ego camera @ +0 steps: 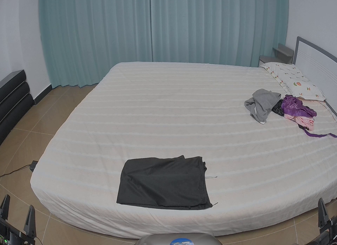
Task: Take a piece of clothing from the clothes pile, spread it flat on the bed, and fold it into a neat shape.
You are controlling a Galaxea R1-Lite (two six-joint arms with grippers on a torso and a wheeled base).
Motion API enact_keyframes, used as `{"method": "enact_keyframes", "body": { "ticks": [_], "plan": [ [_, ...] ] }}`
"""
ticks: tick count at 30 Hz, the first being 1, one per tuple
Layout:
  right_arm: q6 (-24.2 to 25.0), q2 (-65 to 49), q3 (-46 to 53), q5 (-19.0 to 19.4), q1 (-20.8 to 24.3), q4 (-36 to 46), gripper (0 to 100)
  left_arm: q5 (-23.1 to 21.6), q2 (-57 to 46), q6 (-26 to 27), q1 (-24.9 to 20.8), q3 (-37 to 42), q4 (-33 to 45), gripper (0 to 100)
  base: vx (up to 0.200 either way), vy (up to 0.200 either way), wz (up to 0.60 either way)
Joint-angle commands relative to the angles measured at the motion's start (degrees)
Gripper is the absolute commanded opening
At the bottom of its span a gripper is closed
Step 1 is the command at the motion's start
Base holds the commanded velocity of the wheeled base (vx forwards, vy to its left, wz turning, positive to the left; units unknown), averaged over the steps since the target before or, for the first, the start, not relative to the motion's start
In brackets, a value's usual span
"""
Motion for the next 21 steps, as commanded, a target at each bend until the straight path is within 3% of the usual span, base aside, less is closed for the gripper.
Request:
{"method": "enact_keyframes", "body": {
  "ticks": [1,4,7,12,21],
  "plan": [
    [0.71,-0.62,0.66,0.03,0.01,0.22,100,-0.23,-0.08,-1.91,0.01,1.01,0.16,100,0.000,0.000,0.00],
    [1.67,-0.45,0.92,-0.14,-0.08,0.04,100,0.21,-0.08,-3.41,0.01,1.01,0.34,100,0.000,0.000,0.00],
    [6.33,-0.53,1.01,0.56,-0.08,1.71,100,-2.07,-0.08,-3.93,0.01,1.01,1.66,100,0.000,0.000,0.00],
    [6.33,-0.53,0.92,0.82,0.01,3.74,100,-5.94,-0.08,-0.86,0.01,1.01,2.80,100,0.000,0.000,0.00],
    [6.15,-0.53,1.01,1.70,0.09,3.30,100,-5.85,-0.17,-0.51,0.01,1.01,2.98,100,0.000,0.000,0.00]
  ]
}}
